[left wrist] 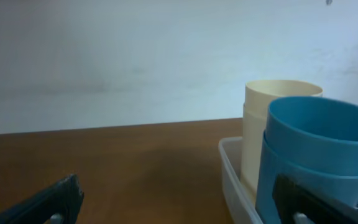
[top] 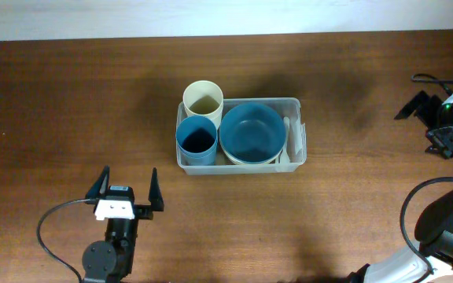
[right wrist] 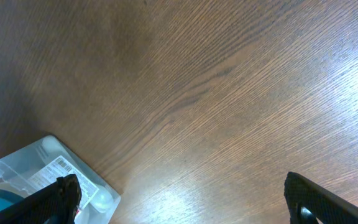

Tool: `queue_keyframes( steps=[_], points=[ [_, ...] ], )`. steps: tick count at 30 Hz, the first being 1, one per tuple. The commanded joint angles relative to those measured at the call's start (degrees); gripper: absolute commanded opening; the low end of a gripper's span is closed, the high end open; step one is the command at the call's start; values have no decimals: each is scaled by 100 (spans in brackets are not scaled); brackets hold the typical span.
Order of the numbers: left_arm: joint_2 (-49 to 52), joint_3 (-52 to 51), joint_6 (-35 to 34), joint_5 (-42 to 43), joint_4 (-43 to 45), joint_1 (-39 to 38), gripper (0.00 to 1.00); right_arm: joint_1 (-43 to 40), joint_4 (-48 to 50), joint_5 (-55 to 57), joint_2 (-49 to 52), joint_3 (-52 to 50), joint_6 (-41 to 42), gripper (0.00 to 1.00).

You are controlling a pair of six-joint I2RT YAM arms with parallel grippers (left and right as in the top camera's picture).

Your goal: Pack container

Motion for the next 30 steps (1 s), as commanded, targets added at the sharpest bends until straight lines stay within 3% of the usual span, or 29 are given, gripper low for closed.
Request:
queue_keyframes(
  steps=[1, 5, 14, 30],
  points=[
    [-544, -37, 92, -24, -352, 26, 100, -15, 2, 55, -105, 55, 50, 99],
    [-1137, -37, 90, 61, -1086, 162, 100, -15, 0, 52, -105, 55, 50, 99],
    [-1128, -42, 92, -39, -1849, 216, 100, -15, 0, 55, -105, 55, 50, 99],
    [-1126, -42, 223, -24, -1834, 216, 100, -15, 0, 55, -105, 55, 50, 99]
  ],
)
